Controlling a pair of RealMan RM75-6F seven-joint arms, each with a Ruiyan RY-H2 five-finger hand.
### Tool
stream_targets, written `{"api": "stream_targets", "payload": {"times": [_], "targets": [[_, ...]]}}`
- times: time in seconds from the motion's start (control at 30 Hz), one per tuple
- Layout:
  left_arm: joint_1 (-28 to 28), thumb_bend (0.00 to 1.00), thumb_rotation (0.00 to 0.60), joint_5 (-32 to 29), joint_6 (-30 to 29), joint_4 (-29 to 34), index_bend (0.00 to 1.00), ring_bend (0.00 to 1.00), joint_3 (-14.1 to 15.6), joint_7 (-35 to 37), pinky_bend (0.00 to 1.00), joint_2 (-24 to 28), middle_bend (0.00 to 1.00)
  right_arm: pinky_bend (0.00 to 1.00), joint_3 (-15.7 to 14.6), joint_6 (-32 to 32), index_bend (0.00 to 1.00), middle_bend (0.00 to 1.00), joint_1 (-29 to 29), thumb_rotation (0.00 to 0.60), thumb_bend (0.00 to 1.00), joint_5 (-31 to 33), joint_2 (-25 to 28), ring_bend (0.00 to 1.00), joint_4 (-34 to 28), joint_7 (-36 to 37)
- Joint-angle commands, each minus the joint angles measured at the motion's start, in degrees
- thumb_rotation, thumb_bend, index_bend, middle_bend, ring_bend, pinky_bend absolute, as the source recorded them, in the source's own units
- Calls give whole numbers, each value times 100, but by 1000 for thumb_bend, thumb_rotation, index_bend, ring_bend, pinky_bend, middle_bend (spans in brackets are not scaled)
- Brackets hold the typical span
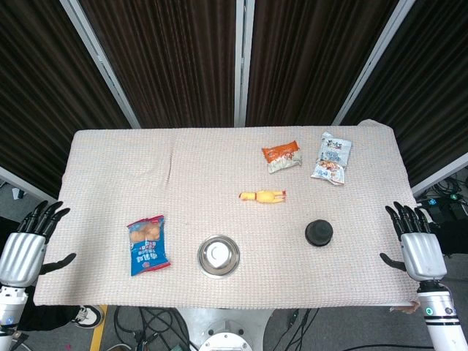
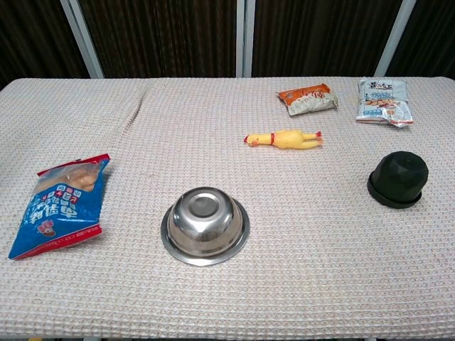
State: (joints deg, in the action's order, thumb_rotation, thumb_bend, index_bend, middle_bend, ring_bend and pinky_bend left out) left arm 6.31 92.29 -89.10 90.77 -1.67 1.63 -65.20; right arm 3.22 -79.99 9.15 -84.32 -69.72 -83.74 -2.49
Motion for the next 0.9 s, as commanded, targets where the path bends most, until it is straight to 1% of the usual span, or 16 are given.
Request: {"api": "stream_targets", "payload": {"times": [0.03, 0.2, 0.3, 0.5, 0.67, 0.73, 0.9], "targets": [[2, 86, 600, -3, 1, 4, 157, 0, -2, -3, 164, 1, 83, 0, 0, 8, 0, 17, -1, 600, 30, 3, -1, 0, -2, -5], [2, 86, 600, -7, 7, 14, 158, 0, 1, 1, 164, -3, 83, 0, -1, 98, 0, 19, 29, 600, 30, 23, -26, 0, -3, 1], [17, 86, 600, -24, 31, 14, 158, 0, -9, 2, 164, -10, 82, 0, -2, 282, 0, 29, 95, 600, 29, 84, -63, 0, 3, 55], [29, 85, 600, -11, 51, 9, 158, 0, 2, 42, 164, 6, 82, 0, -13, 963, 0, 48, 340, 600, 28, 307, -247, 0, 62, 420], [22, 85, 600, -16, 36, -23, 157, 0, 3, 104, 164, 6, 83, 0, -24, 1486, 0, 50, 591, 600, 25, 419, -487, 0, 283, 473], [19, 86, 600, -18, 36, -56, 158, 0, 7, 123, 164, -6, 83, 0, 7, 1658, 0, 50, 691, 600, 24, 473, -558, 0, 328, 523], [57, 86, 600, -33, 93, -173, 158, 0, -1, 237, 164, -44, 83, 0, 135, 2053, 0, 50, 952, 600, 21, 580, -785, 0, 407, 997]]}}
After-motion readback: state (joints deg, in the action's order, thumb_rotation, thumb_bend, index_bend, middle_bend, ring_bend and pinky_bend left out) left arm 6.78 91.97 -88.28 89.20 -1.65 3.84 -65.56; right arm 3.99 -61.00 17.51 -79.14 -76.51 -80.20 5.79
